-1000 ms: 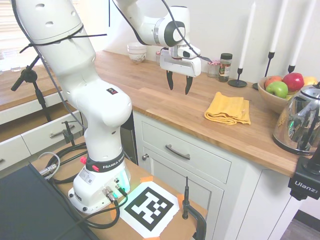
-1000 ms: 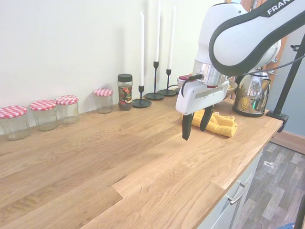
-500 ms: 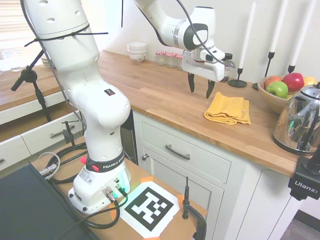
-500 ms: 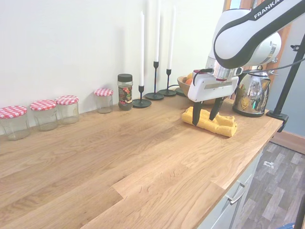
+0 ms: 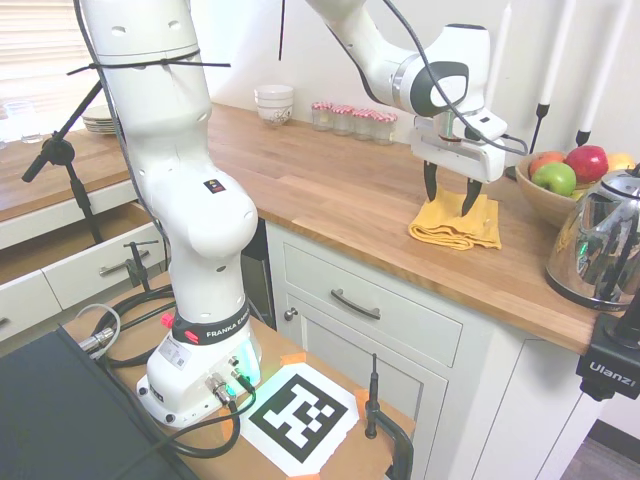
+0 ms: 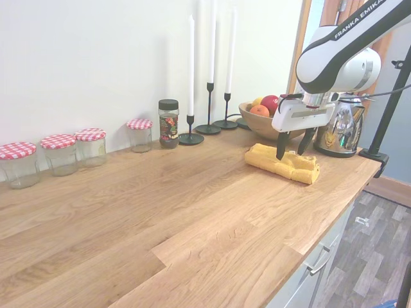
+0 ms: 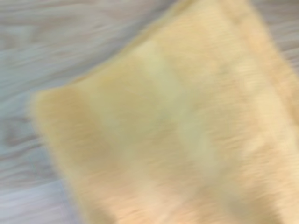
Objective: Wipe the counter
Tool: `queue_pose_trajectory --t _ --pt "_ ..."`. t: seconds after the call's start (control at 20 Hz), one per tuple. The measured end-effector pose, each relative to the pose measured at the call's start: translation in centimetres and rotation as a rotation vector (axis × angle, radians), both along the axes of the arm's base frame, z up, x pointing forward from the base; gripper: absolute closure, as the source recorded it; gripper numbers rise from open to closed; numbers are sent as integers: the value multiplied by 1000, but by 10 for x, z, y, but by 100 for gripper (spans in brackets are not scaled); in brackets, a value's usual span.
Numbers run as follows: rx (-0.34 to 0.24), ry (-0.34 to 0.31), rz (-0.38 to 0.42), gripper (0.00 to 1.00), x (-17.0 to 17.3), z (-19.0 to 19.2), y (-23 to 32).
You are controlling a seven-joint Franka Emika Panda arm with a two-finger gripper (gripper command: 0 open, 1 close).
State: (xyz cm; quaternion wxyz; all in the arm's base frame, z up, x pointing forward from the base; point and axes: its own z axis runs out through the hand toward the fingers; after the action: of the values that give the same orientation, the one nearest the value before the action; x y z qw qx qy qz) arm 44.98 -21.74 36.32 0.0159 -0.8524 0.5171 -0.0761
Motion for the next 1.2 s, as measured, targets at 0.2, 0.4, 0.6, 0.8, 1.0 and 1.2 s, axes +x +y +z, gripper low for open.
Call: queue_pose_trajectory --t 0.2,0.4,0.6,0.8,1.0,1.2 --pt "10 5 -13 0 -1 -7 -14" --pt "22 18 -20 0 4 -20 -17" --pt "32 24 -25 0 6 -28 -20" --pt "42 25 -33 100 7 -29 -22" --pt "52 20 -30 100 6 -29 -23" --pt "59 17 -26 100 5 -30 -24"
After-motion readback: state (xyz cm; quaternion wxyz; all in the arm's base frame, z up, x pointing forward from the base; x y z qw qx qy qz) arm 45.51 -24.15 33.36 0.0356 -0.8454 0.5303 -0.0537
